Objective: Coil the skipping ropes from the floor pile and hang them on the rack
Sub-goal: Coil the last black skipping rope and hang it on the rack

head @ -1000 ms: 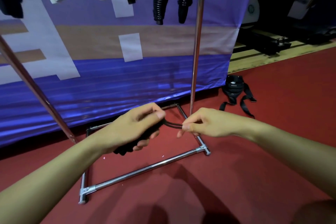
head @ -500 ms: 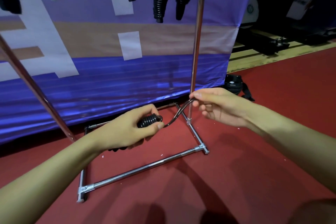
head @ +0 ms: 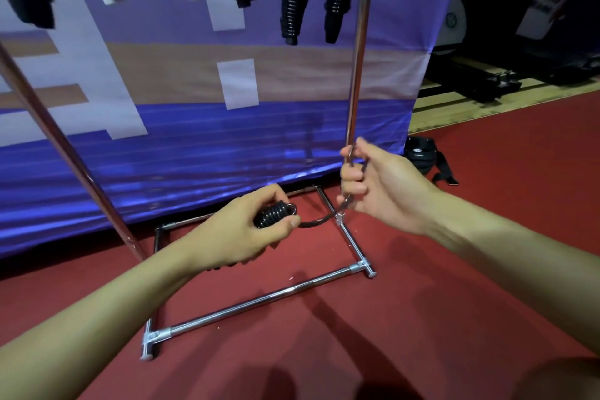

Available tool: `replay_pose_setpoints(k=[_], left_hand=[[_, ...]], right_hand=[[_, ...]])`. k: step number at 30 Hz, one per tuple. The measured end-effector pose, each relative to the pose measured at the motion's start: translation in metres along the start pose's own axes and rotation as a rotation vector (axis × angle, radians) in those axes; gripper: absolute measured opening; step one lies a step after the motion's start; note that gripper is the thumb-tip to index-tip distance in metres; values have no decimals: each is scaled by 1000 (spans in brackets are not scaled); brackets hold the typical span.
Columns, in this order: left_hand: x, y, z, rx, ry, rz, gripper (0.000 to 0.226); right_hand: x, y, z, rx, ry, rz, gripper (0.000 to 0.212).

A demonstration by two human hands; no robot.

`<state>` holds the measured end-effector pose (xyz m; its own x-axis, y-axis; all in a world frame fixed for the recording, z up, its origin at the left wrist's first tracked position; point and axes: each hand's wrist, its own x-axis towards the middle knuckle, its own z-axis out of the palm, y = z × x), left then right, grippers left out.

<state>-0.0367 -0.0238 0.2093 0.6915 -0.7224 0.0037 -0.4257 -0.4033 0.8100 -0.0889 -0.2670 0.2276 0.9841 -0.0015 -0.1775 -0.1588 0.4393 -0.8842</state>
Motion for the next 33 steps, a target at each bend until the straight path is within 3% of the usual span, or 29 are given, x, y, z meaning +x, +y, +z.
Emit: replay_pose_setpoints(k=[2,3,7,12,16,19,26,33], left_hand=[[-1,5,2,-47,27,18,19],[-1,8,2,-65,38,20,18],[-3,14,-1,-115,14,6,19],[-6,17,-3,-238,-140,-33,25],[-8,19,-2,-282,-186,-125,22],[-7,21,-4,-327,-221,-206,36],[-11,27,-3,-343,-317,-237,46],[-8,35,-1,-400,-230,-139,35]], right_hand=[[-1,7,4,-257,-52,11,50],[-2,12,7,-437,-96,-10,51],[-13,20,15,-1172,-266,-359,31],[-21,15,14,-1465,-230,-717,42],[-22,9,14,-1789,-205,-1094,31],[-24,8,20,-1968,-171,-1220,25],[-24,15,28,-2052,-157,-1231,14],[-20,11,28,-1683,-94,-1051,14]])
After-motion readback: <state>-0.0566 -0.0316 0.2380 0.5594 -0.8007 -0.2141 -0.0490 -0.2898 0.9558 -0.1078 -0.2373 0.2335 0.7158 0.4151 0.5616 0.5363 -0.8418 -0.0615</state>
